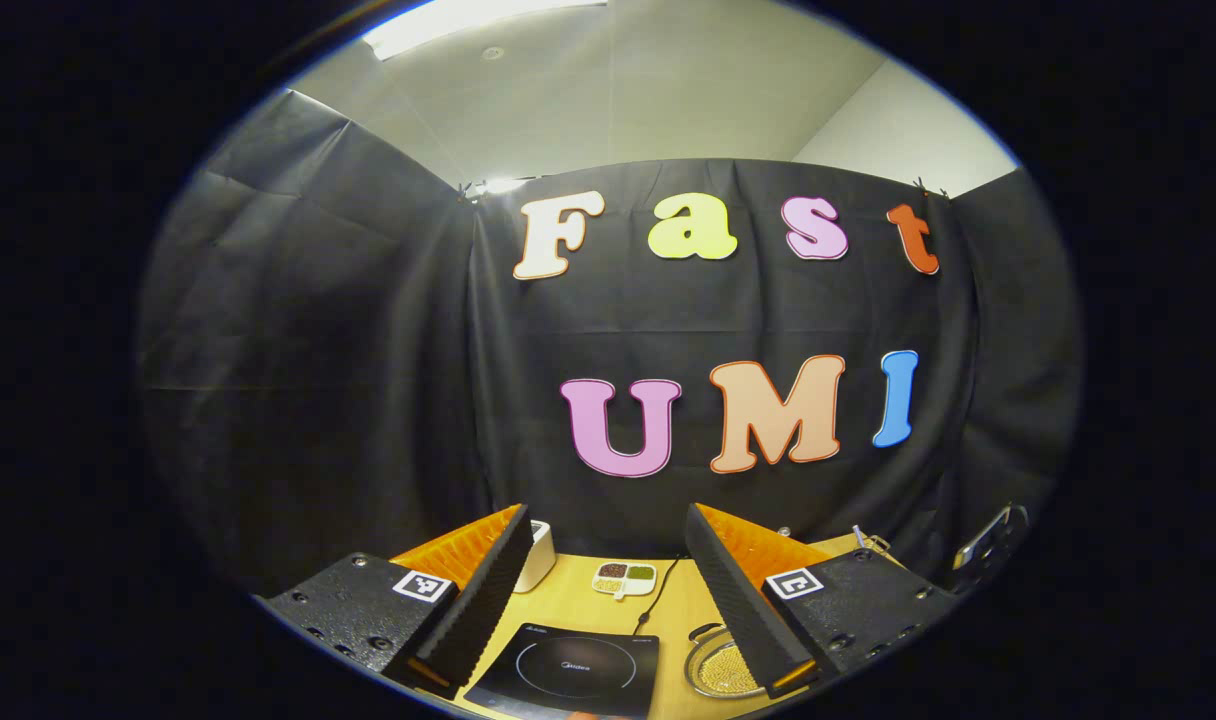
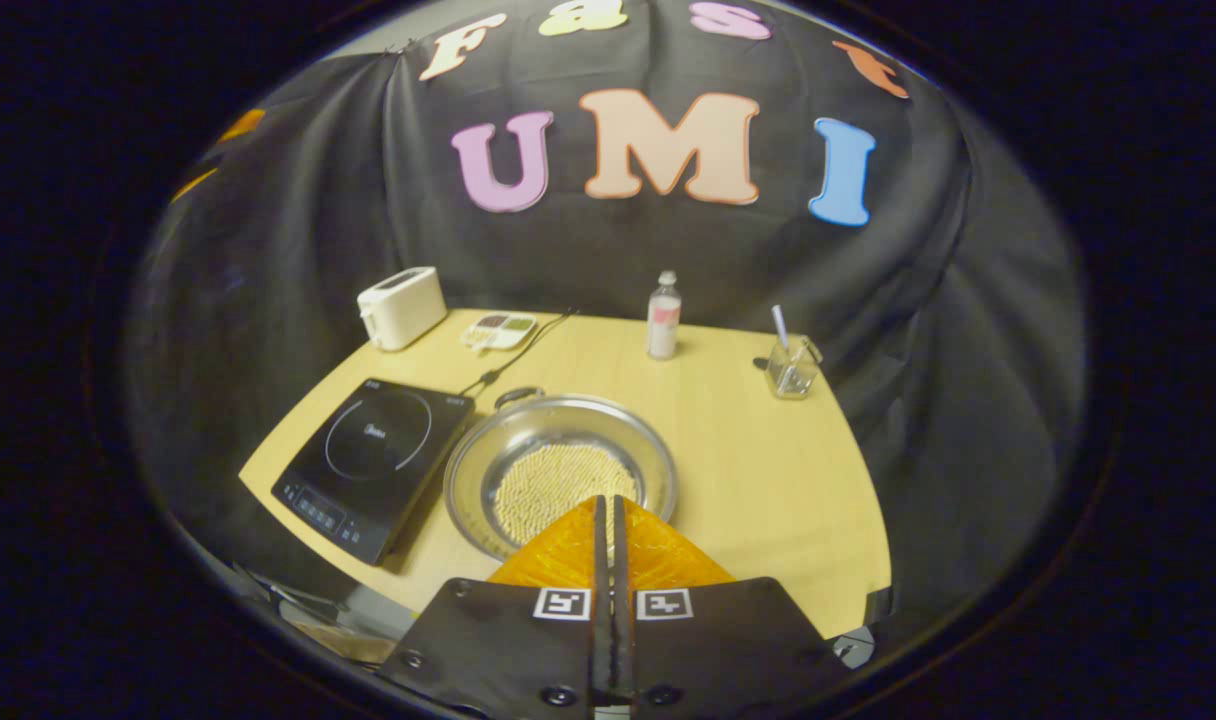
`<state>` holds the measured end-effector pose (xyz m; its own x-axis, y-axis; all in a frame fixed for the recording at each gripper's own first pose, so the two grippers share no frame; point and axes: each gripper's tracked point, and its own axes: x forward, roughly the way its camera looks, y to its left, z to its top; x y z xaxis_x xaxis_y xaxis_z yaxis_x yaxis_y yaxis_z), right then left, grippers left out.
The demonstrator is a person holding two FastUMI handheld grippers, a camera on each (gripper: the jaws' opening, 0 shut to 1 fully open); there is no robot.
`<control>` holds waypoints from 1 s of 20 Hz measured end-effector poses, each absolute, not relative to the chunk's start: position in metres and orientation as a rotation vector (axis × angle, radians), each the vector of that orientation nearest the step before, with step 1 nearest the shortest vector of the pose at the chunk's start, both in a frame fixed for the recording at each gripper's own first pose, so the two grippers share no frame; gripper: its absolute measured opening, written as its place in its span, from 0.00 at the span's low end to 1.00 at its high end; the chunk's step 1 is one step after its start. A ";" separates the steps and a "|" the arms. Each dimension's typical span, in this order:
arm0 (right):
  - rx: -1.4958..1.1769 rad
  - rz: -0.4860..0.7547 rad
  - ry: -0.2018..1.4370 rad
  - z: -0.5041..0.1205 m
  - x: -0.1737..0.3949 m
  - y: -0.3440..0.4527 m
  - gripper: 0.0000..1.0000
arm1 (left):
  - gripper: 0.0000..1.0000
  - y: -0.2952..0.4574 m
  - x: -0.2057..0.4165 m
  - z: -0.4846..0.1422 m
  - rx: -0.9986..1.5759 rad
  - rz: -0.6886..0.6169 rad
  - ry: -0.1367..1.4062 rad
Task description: First push the handle of the pot to place it horizontally, then grasp the pot with both hands and set it on the induction cooktop.
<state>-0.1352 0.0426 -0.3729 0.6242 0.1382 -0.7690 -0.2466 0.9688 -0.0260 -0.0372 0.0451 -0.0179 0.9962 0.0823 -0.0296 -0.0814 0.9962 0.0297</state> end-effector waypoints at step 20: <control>-0.345 0.502 1.399 -0.520 -0.195 0.054 0.03 | 0.99 0.107 -0.051 -0.039 0.019 0.281 0.077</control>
